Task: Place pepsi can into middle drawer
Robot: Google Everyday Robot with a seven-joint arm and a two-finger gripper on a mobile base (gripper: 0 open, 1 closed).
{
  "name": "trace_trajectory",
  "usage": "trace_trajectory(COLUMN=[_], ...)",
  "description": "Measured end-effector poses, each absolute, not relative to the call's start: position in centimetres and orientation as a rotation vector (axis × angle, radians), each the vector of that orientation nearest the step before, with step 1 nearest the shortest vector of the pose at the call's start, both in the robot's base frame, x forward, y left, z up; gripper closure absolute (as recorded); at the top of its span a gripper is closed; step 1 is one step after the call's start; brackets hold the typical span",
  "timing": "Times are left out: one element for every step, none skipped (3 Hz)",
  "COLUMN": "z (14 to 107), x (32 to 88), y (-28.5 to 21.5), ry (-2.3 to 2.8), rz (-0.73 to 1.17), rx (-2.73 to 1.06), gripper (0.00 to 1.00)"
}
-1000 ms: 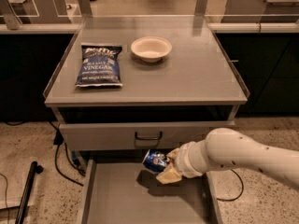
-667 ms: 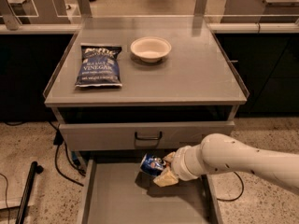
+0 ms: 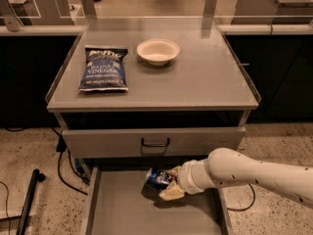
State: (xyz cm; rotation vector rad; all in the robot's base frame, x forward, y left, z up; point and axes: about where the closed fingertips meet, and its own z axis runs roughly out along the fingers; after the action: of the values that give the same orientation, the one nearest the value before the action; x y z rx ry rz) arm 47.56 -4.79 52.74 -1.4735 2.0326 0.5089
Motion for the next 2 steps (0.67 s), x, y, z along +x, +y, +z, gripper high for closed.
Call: trace_trajectory(z=[52.3, 48.7], x=[47.6, 48.2], y=[-4.7, -4.3], ry=[2.036, 2.059], rz=[0.513, 0.547], rx=[-1.474, -1.475], gripper=[1.00, 1.00])
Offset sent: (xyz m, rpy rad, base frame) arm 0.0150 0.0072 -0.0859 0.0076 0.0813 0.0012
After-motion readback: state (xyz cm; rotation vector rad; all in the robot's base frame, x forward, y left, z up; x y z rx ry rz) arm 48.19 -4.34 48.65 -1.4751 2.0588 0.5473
